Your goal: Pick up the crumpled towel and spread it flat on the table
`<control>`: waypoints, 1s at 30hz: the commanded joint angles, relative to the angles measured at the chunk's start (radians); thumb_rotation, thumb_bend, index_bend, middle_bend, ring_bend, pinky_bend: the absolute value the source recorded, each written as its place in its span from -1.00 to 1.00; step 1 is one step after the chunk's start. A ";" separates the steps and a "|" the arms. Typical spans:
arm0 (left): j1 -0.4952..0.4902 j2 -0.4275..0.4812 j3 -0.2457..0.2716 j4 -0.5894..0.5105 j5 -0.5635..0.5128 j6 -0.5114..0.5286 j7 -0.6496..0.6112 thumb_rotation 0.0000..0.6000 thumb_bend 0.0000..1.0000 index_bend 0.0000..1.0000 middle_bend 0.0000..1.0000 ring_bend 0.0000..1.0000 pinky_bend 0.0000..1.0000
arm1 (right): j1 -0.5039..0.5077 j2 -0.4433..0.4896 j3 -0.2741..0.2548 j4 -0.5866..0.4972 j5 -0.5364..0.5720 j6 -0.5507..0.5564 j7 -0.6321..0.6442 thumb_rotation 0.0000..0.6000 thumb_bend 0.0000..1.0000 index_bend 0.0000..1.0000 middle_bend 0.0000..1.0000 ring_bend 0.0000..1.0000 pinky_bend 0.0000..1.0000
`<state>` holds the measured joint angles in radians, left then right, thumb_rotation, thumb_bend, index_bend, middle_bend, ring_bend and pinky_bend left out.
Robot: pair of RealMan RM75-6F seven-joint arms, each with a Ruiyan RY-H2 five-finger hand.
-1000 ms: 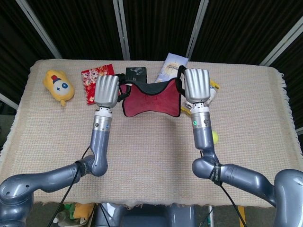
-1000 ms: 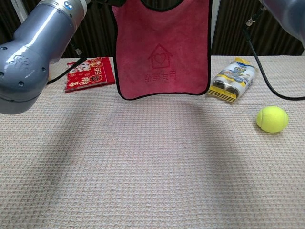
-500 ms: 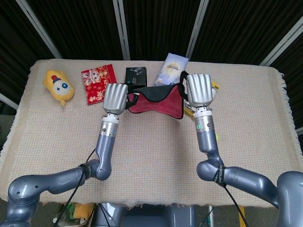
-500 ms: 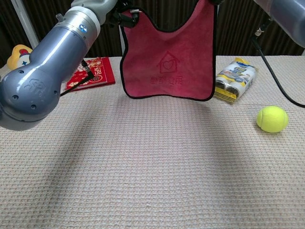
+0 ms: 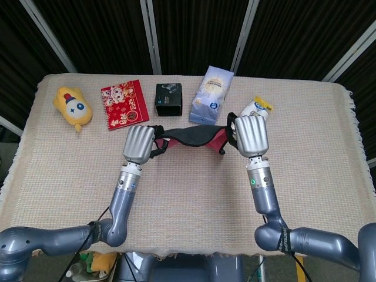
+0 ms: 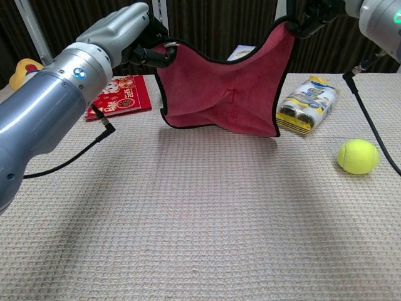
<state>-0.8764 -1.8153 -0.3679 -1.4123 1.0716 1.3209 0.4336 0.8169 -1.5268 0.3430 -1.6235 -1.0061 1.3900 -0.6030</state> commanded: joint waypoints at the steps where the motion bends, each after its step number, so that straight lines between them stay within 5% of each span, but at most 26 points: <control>1: 0.039 0.030 0.035 -0.058 0.020 0.018 -0.002 1.00 -0.04 0.34 0.35 0.42 0.60 | -0.028 0.007 -0.034 -0.032 -0.026 0.018 -0.009 1.00 0.25 0.43 1.00 1.00 0.89; 30: 0.158 0.001 0.174 -0.183 0.118 0.059 0.066 1.00 -0.04 0.34 0.35 0.42 0.60 | -0.194 0.048 -0.214 -0.141 -0.238 0.078 -0.046 1.00 0.25 0.43 1.00 1.00 0.89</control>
<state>-0.7214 -1.8120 -0.1966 -1.5944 1.1872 1.3796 0.4980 0.6297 -1.4807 0.1380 -1.7640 -1.2342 1.4674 -0.6467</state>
